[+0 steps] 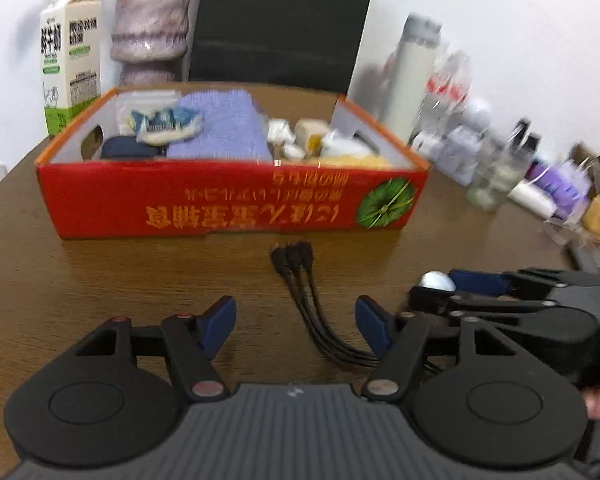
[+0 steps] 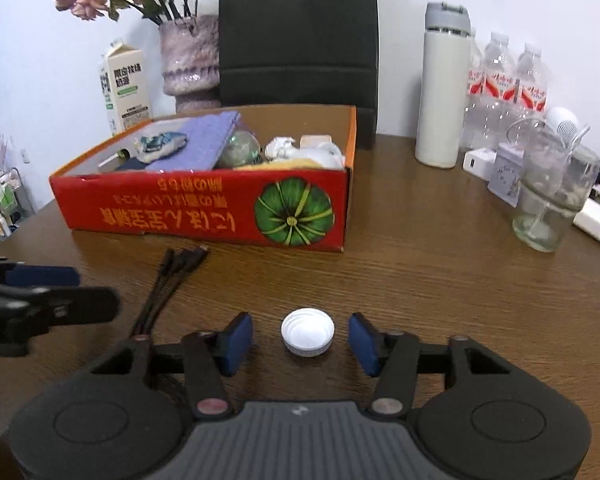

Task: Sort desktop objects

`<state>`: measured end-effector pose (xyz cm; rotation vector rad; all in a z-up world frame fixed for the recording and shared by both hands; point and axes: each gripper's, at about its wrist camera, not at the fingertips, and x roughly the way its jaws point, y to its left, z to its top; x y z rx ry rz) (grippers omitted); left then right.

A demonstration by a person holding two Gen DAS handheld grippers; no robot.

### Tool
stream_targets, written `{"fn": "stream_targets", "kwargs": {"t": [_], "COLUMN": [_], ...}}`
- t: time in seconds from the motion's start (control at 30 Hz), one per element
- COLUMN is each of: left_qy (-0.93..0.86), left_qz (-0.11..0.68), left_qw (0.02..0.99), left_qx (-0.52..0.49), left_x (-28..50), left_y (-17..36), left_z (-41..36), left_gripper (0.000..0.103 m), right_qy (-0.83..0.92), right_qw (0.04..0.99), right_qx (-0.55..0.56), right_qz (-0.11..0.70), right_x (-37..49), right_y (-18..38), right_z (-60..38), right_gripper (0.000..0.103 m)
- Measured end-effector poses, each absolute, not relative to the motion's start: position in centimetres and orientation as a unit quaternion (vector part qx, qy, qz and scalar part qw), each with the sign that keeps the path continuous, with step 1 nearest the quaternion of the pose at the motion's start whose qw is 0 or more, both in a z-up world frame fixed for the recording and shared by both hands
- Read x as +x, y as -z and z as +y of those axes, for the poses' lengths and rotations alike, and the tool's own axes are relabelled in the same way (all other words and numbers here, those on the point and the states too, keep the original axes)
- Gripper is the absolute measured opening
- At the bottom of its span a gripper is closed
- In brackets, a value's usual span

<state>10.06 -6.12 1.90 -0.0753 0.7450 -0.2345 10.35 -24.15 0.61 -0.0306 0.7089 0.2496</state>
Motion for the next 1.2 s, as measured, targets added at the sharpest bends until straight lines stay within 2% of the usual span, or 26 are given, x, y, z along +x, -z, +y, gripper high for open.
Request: {"fn": "stream_targets", "kwargs": {"t": [0.13,0.17,0.3,0.33,0.37,0.47,0.7,0.8,0.87,1.0,1.03,1.07,1.1,1.13,1.17,1.2], "left_qy": [0.123,0.122,0.138,0.14,0.141,0.148,0.145,0.144,0.145,0.151,0.156,0.166,0.175,0.186,0.202,0.22], "left_qz": [0.372,0.367,0.347,0.342,0.338,0.334,0.334,0.327,0.331,0.328,0.327,0.329,0.33,0.331,0.333,0.332], "left_qw": [0.92,0.922,0.928,0.929,0.931,0.931,0.931,0.934,0.932,0.932,0.932,0.93,0.928,0.925,0.921,0.917], "left_qx": [-0.03,-0.019,-0.002,0.0,0.0,-0.012,-0.013,-0.01,-0.011,0.009,0.01,0.008,0.003,-0.001,-0.001,0.003], "left_x": [11.0,11.0,10.5,10.3,10.2,10.0,9.6,9.4,9.5,9.1,8.9,8.6,8.4,8.0,7.6,7.2], "left_y": [-0.9,-0.8,-0.3,-0.2,-0.1,0.0,-0.1,-0.1,-0.1,-0.2,-0.4,-0.6,-0.7,-0.9,-1.0,-1.1], "left_z": [-7.6,-8.0,-8.6,-8.6,-8.6,-8.3,-8.2,-8.2,-8.2,-8.1,-7.8,-7.6,-7.3,-7.1,-7.2,-7.3], "left_gripper": [0.049,0.043,0.03,0.019,0.015,0.01,0.009,0.003,0.003,0.007,0.012,0.027,0.037,0.053,0.063,0.065], "right_qy": [-0.114,-0.114,-0.1,-0.093,-0.086,-0.08,-0.11,-0.118,-0.132,-0.137,-0.134,-0.127,-0.122,-0.121,-0.119,-0.115], "right_qw": [0.936,0.936,0.938,0.94,0.941,0.947,0.959,0.961,0.959,0.958,0.959,0.962,0.964,0.965,0.964,0.965], "right_qx": [-0.02,-0.02,0.0,0.004,0.009,0.017,0.08,0.094,0.106,0.099,0.094,0.083,0.075,0.075,0.077,0.075], "right_qz": [0.333,0.333,0.332,0.329,0.326,0.31,0.247,0.233,0.227,0.231,0.23,0.228,0.224,0.222,0.223,0.224], "right_x": [10.0,9.9,10.0,10.0,9.9,9.7,8.3,8.3,8.2,8.4,8.3,8.1,8.0,7.8,7.9,7.9], "right_y": [-0.3,-0.3,-0.3,-0.4,-0.3,-0.4,-1.0,-1.1,-1.1,-1.2,-1.2,-1.3,-1.4,-1.4,-1.4,-1.5], "right_z": [-24.4,-24.5,-25.5,-25.7,-25.9,-26.2,-27.9,-28.1,-28.2,-27.7,-27.6,-27.4,-27.2,-27.3,-27.4,-27.5], "right_gripper": [0.031,0.028,0.028,0.028,0.028,0.027,0.027,0.027,0.027,0.028,0.027,0.028,0.028,0.028,0.028,0.028]}}
